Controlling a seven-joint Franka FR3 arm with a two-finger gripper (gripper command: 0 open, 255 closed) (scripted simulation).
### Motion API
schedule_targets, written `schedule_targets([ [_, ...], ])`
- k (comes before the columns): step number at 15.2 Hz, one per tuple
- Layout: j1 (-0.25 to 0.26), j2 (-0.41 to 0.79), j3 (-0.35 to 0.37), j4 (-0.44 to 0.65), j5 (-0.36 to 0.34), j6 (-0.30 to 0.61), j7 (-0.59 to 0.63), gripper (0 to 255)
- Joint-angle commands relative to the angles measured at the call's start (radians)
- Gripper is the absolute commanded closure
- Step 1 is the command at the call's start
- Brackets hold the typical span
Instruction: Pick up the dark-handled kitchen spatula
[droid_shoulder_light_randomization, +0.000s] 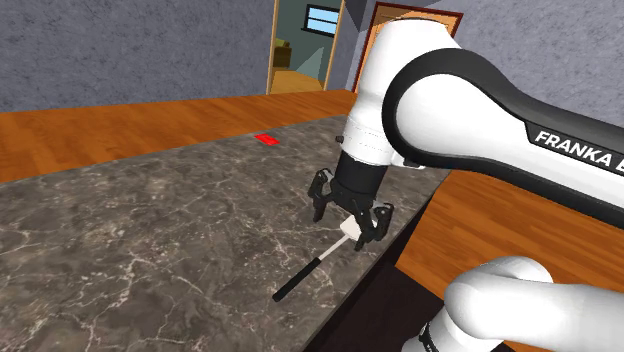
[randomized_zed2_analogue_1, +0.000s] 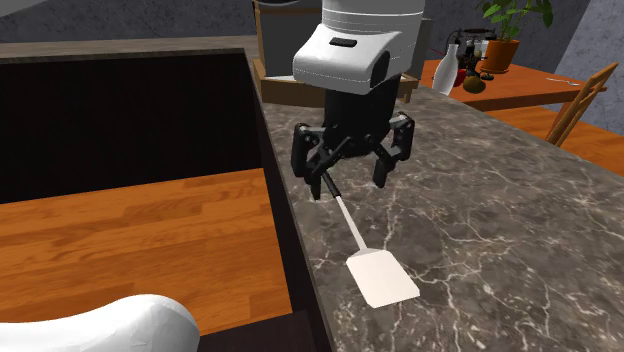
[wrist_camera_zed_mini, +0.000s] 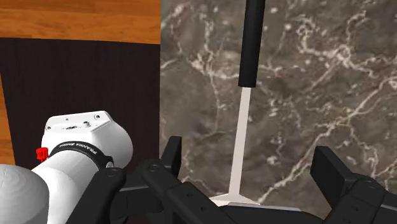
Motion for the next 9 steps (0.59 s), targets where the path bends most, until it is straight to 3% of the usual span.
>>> schedule_targets([
  [1, -0.004, -0.004, 0.019, -0.021, 0.017, 0.021, 0.019, 0],
  [7, 0.005, -0.015, 0.047, -0.081, 0.042, 0.070, 0.010, 0],
  [8, 0.005, -0.016, 0.046, -0.082, 0.042, 0.071, 0.009, 255],
  [9, 0.006, -0.016, 0.046, -0.083, 0.042, 0.070, 0.009, 255],
])
